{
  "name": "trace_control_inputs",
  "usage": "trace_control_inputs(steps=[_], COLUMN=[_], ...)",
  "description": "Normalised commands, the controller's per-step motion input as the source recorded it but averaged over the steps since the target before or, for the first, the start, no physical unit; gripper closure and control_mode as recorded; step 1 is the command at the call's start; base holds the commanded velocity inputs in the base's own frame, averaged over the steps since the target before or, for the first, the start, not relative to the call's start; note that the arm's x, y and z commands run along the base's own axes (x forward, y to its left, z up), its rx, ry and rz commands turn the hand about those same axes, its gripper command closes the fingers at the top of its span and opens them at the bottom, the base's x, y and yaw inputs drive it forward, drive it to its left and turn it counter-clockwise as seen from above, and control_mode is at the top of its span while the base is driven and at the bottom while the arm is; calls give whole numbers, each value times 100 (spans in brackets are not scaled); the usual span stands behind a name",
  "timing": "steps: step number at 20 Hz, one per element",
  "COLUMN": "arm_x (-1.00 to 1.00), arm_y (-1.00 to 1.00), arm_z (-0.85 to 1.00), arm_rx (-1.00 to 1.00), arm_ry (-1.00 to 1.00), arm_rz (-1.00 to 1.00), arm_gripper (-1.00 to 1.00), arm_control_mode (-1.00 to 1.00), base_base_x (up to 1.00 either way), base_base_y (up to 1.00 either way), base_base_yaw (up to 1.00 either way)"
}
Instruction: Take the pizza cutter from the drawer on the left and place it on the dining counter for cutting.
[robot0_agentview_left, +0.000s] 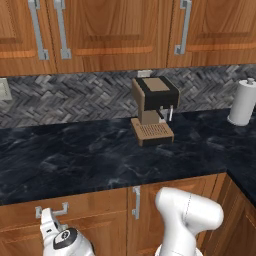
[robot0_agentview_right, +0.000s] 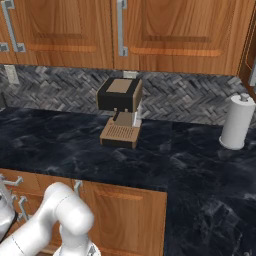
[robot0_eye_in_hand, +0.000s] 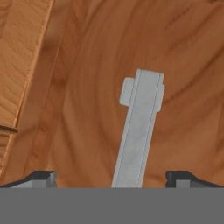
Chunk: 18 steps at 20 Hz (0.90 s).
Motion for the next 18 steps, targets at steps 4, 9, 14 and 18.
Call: trace_control_inputs(steps=[4, 9, 14, 18], arm_x=[14, 12, 4, 5], arm_y=[0, 0, 0, 0], arm_z=[-7, -10, -10, -2], arm_rx=[0, 0, 0, 0], arm_ry=[-4, -3, -4, -2], arm_rz=[0, 0, 0, 0], arm_gripper=[-100, -100, 100, 100], arm_control_mode=[-100, -100, -100, -100], base_base_x=[0, 0, 0, 0], base_base_y=[0, 0, 0, 0], base_base_yaw=[0, 0, 0, 0])
